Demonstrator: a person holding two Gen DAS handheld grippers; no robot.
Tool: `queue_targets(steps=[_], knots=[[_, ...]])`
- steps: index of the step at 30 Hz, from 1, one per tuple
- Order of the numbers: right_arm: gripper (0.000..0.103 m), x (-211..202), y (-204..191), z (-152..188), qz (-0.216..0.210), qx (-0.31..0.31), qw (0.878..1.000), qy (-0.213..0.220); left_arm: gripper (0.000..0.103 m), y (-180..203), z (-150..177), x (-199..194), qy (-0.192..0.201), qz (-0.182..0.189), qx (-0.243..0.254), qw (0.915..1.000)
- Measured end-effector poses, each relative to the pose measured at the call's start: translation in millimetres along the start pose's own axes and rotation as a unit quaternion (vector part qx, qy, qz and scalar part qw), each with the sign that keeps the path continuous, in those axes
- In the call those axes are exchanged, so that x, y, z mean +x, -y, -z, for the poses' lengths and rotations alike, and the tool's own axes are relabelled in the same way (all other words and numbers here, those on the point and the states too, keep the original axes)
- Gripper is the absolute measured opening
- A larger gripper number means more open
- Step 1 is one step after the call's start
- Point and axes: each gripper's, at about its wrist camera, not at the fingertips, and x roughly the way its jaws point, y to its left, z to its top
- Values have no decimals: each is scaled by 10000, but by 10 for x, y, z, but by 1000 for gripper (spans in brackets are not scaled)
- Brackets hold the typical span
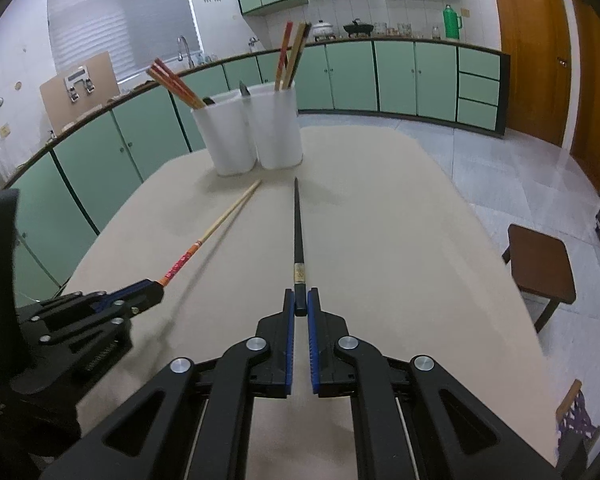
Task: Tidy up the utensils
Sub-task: 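Lift both chopsticks and carry them above the white holder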
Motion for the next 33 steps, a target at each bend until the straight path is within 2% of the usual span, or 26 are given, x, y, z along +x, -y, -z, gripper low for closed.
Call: queue_targets(steps=[13,21,33], knots=[[6,-325,-55,-506,-107,-232,9978,617,5,-67,-443,-574,875,29,74,9961],[6,-511,-170,-1114,-362,-496,9931,1000,5,-106,-917,-867,1453,118,223,9891],[6,-708,-284,-1856,-892,-714,9879,1051,5,-76,-1388,-1216,1922,270,554,9794]])
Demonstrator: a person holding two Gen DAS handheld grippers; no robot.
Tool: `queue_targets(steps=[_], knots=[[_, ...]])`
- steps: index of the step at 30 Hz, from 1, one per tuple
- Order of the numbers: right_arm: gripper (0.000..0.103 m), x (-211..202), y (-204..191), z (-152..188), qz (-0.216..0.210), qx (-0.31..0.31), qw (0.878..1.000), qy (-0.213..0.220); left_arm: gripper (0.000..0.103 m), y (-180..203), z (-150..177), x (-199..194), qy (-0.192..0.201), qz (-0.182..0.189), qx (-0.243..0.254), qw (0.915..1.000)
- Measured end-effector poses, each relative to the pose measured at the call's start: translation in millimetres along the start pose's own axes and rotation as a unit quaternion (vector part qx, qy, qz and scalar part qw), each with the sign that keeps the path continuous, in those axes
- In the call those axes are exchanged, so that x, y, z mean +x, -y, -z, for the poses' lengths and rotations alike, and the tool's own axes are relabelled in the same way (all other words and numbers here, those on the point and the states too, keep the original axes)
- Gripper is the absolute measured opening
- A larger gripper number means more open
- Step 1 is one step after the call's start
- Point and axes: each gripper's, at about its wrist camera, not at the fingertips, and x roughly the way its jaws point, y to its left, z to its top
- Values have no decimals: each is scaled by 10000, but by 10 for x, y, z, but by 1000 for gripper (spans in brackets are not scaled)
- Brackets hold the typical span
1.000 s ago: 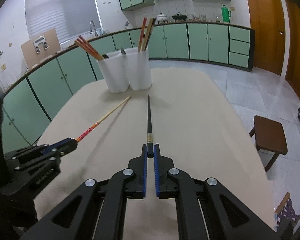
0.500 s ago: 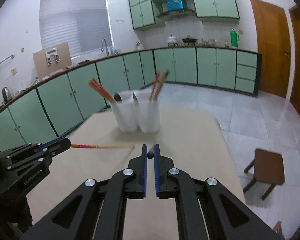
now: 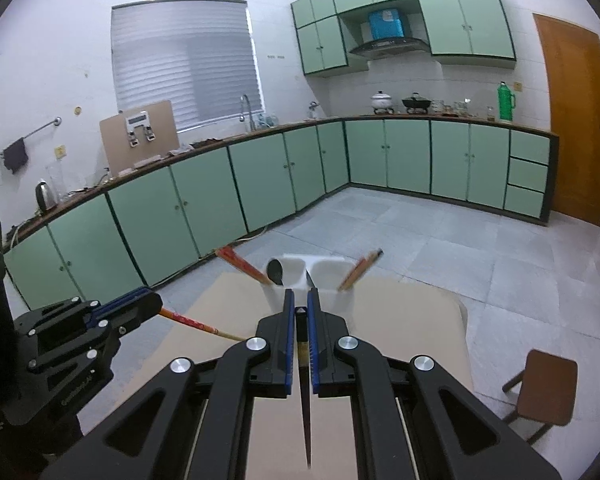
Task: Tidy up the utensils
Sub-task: 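Lift both chopsticks and carry them above the white holder, then insert both chopsticks into the holder and open both tools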
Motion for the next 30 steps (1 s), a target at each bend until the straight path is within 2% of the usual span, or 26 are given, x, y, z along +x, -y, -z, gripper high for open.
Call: queue_targets(steps=[10,17,24,30], knots=[[6,60,-86,-590,-37,-235,9988,435,5,-163,-458,-39,412,13,103,9991],[6,296,-31,-1124,110,-174,9968,773,5,-272,-860,241,561,-79,162,9983],[6,650,128,-1440,300,18,9960,847,5,-313,-1035,664,405,-105,294,9987],[6,935,306,-1509,289,279,9961,786,5,-429,-1016,1003,213,-119,236,9994]])
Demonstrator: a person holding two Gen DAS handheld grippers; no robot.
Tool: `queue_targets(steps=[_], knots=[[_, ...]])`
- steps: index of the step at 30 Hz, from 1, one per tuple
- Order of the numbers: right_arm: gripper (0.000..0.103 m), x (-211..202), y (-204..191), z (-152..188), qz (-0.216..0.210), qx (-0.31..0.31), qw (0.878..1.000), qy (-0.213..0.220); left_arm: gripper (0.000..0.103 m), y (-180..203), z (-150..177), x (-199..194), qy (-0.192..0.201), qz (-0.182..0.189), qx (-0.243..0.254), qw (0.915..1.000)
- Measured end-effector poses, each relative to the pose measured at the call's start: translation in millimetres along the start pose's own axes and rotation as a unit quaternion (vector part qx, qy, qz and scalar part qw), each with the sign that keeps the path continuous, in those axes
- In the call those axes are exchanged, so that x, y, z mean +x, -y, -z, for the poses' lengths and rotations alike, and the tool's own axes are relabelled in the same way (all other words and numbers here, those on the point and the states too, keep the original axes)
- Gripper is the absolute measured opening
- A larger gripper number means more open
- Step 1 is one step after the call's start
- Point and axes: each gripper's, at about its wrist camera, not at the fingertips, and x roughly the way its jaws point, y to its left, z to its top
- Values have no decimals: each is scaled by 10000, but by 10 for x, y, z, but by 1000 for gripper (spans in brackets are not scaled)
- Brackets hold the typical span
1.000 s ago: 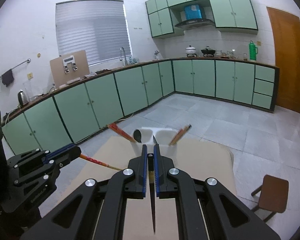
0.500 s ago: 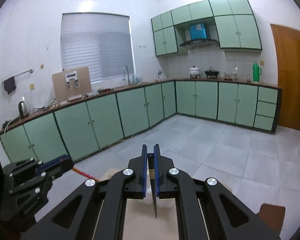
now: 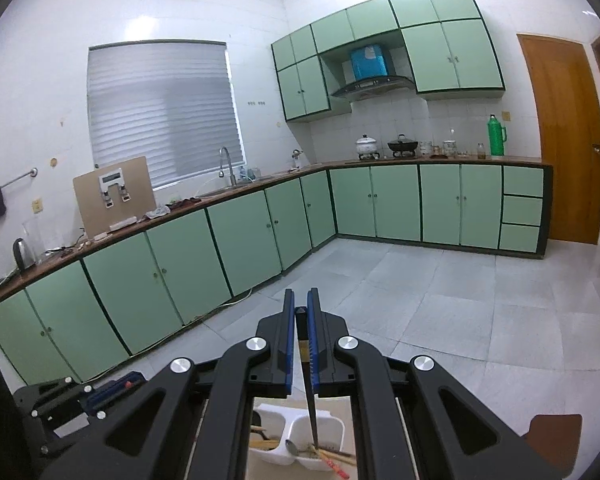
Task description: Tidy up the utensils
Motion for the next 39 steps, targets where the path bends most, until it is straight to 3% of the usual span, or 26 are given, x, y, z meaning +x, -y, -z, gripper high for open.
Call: queue_targets(steps=[11,25,28,29,33,39], knots=[[6,531,100,446,133,93,9984,-545,5,-58,189,629,-408,-56,-56,9991],[8,718,173,918,178,5,9933,-1141,9,-118,545,1024,-968,-59,-133,9952],[21,650,231,937,163,107,9933,-1143,9,-158,578,995,-993,-87,-187,9948],[30,597,261,939,183,162,9936,-1105,10,-176,566,983,-989,-81,-217,9948],[50,423,370,936,242,317,9942,-1000,36,-217,526,810,-821,-117,-326,9960],[77,28,435,993,476,348,9955,-747,63,-235,537,454,-548,-212,-460,9972]])
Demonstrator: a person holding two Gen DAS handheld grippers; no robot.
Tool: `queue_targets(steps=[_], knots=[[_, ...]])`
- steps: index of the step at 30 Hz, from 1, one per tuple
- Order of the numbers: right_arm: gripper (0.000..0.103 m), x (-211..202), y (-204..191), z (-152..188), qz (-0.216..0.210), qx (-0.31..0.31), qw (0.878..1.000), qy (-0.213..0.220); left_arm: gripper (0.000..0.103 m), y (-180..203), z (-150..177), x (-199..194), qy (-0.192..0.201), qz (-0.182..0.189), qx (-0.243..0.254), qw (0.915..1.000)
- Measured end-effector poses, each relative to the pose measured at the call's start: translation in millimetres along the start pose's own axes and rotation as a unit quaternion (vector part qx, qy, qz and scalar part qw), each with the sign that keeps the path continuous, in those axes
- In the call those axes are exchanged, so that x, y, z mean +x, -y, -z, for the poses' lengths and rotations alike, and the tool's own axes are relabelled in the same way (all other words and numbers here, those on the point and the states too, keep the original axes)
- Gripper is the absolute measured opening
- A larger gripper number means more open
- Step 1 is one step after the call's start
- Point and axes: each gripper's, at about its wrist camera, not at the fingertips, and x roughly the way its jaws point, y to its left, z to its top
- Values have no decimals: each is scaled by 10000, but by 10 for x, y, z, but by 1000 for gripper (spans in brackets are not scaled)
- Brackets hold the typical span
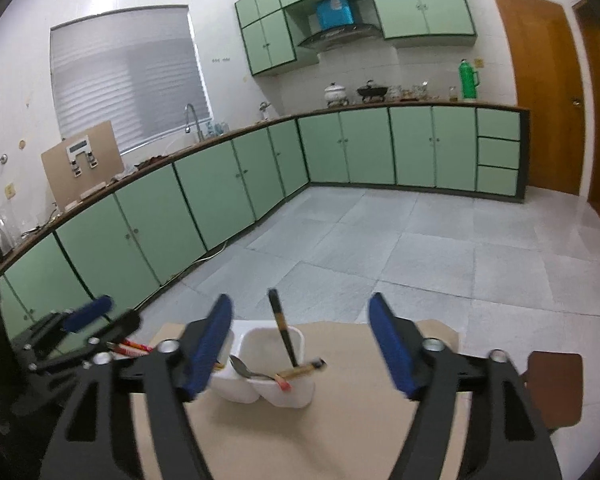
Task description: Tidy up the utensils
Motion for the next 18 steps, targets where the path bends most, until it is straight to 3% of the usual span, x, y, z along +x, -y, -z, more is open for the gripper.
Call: queue_targets(steps=[6,9,18], knots=[[97,-389,92,263,214,21,9997,138,81,-27,173,-387,124,-104,-198,9997],[97,-537,157,432,207,121,9997,61,89,-46,293,-563,108,-127,-302,9994],[97,-873,176,843,183,119,9994,-275,94,6,650,-1062,77,-224,-354,9991]])
